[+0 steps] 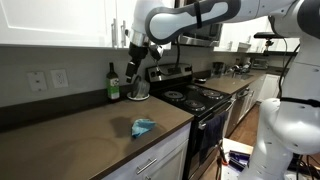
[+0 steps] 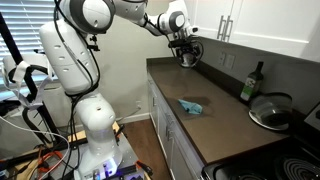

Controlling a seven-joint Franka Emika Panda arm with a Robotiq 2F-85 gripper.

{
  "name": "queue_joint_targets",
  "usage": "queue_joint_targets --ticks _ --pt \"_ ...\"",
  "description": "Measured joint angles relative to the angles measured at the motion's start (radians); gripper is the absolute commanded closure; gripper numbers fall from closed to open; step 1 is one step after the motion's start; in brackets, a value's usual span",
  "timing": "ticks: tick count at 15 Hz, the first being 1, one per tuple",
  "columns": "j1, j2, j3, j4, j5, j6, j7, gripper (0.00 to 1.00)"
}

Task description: Use the cloth to wipe the counter

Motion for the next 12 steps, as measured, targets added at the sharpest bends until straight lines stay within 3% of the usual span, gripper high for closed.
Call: queue_joint_targets --ticks 3,7,12 --pt "0.0 0.001 0.0 0.0 -0.001 -0.007 0.005 0.0" --pt "-0.032 0.086 -0.006 0.001 -0.121 -0.058 0.177 0.0" --pt "-0.054 0.176 -0.038 0.013 -0.141 -0.115 0.259 0.0"
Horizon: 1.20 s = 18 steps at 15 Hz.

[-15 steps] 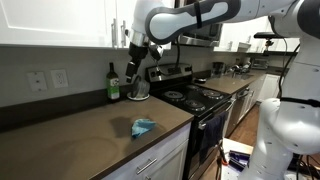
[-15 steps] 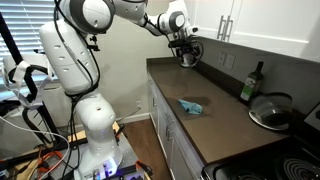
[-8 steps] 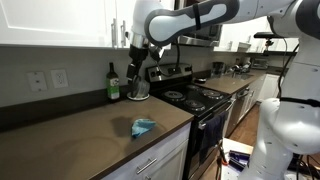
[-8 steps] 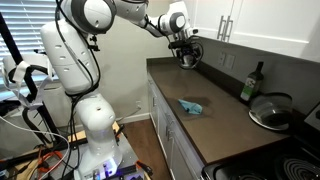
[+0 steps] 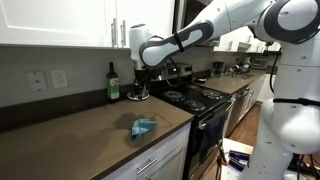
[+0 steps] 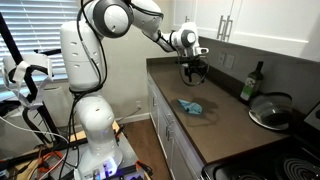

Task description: Use the cloth to wipe the counter

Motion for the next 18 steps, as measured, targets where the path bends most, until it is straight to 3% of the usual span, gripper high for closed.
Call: queue_joint_targets --ticks 18 --pt "-0.003 0.046 -0.016 0.002 0.066 0.007 -0.002 0.0"
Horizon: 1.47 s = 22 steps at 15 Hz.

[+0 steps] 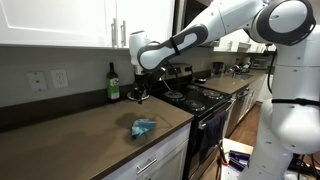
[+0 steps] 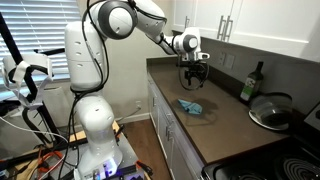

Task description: Use the cloth to wipe the counter

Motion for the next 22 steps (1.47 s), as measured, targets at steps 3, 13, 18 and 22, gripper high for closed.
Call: queue_joint_targets --ticks 3,13,18,22 --pt "0.001 0.039 0.0 0.008 0.021 0.04 0.0 0.0" --pt "0.004 0.222 0.011 0.047 0.165 0.147 0.012 0.0" --pt "0.005 0.271 0.0 0.09 0.165 0.125 0.036 0.0" --pt "0.005 0.282 -0.02 0.117 0.164 0.05 0.057 0.0"
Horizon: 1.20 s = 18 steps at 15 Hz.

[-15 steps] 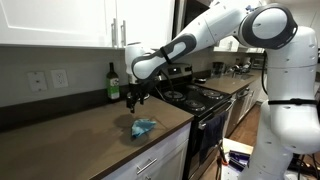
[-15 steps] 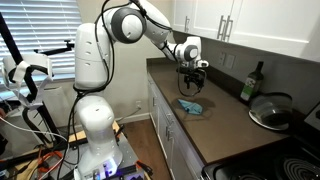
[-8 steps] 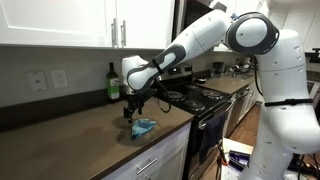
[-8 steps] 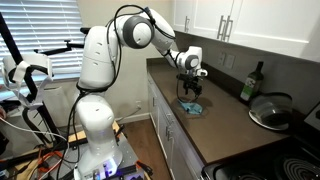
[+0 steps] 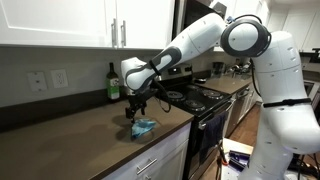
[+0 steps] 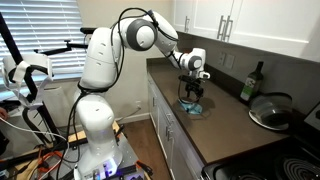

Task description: Use the cloth to wipe the counter

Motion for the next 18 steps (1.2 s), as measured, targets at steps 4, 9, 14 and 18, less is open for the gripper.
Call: queue_joint_targets --ticks 4,9,14,18 --pt "-0.001 0.0 -0.018 0.003 0.0 -0.02 0.003 0.0" --pt "0.0 0.001 -0.017 0.003 0.0 -0.02 0.003 0.0" --pt "0.0 0.014 -0.018 -0.028 -0.004 0.047 0.003 0.0" --pt "-0.002 0.015 -0.025 -0.073 -0.004 0.115 0.003 0.33"
